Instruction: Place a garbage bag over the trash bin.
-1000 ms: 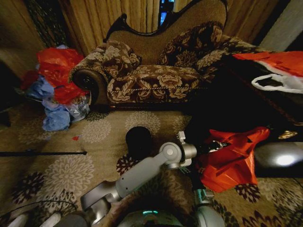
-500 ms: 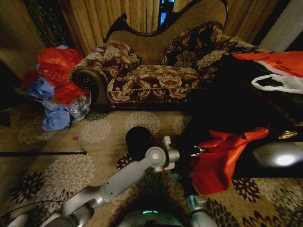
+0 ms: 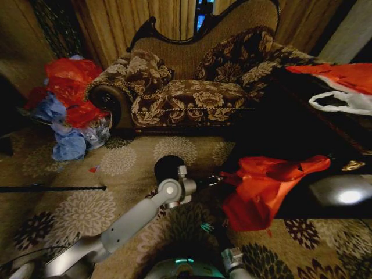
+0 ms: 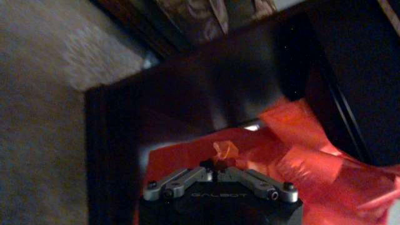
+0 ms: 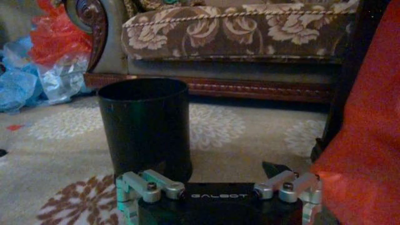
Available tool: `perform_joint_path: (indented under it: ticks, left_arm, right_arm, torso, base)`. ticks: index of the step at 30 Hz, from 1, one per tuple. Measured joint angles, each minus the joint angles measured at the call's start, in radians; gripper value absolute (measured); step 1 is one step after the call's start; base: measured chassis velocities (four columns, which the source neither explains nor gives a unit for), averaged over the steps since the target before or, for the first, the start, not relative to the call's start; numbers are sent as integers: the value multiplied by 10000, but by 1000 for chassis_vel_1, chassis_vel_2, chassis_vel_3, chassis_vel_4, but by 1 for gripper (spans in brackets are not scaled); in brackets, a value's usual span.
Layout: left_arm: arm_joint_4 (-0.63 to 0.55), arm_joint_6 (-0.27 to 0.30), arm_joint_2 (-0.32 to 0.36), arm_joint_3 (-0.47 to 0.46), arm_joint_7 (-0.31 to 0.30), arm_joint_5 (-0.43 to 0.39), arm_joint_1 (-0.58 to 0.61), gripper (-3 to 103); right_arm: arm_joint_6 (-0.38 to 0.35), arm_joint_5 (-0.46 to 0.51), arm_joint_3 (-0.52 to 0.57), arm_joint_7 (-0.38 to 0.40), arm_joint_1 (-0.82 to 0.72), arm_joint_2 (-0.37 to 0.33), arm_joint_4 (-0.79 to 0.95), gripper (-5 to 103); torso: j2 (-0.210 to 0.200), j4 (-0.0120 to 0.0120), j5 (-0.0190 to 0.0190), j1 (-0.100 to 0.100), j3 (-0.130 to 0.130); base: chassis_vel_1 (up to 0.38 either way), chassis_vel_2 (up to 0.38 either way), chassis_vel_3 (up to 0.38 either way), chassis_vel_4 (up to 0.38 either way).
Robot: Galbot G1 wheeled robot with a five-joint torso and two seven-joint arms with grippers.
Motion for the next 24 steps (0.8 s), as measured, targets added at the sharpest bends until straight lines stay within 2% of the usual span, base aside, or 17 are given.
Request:
perform_joint_path:
  ticks: [9, 16, 18, 24]
  left_arm:
    - [-501, 191, 988, -1262, 235, 221, 801, 0]
    - [-683, 387, 2143, -2368, 584, 473, 1785, 0]
    - [-743, 342, 2325, -2818, 730, 474, 2063, 0]
    - [-759, 171, 2478, -3391, 786, 479, 2209, 0]
  right_arm:
    - [9, -21, -56, 0, 274, -23, -346, 100]
    - [40, 50, 97, 13, 679, 5, -612, 100]
    - [32, 128, 108, 40, 913, -27, -731, 100]
    - [0, 297, 146, 13, 1270, -170, -918, 100]
  torso:
    - [0, 0, -1, 0, 0]
    - [0, 3, 2, 0, 0]
    - [1, 1, -1, 0, 0]
    - [1, 0, 0, 0, 0]
  base:
    - [0, 0, 0, 0]
    - [0, 0, 0, 0]
    - [0, 0, 0, 0]
    - [0, 0, 0, 0]
